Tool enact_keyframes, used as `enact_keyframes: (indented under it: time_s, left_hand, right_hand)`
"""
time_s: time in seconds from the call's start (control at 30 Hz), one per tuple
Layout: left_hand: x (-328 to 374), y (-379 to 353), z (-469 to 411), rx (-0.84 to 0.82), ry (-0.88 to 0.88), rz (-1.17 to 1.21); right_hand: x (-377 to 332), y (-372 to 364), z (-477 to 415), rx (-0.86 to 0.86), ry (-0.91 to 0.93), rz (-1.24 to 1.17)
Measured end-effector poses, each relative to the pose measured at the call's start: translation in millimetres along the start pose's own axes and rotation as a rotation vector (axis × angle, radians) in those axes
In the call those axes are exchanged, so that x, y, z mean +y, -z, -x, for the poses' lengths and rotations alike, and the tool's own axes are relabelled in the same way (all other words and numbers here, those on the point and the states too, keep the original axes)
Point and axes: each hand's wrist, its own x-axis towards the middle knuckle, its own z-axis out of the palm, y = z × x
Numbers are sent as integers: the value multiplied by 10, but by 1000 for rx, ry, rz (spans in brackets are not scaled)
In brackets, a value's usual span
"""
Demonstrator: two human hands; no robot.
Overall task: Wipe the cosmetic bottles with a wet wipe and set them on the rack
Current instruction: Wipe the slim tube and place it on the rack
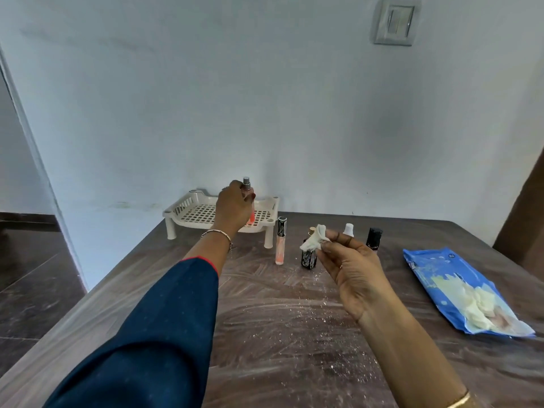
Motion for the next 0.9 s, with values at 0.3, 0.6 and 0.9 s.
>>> enact_keyframes:
  time_s: [0.3,0.6,0.9]
  left_hand:
    - [-171,-214,-117,-77,44,-48]
    - [-110,-68,-86,6,-73,-74]
    - [391,134,102,-49,-204,-63]
  right_hand:
    - [71,57,-61,-1,-22,-76]
    - [62,105,-66,27,-40,-136]
    - [39,110,28,32,-48,-164]
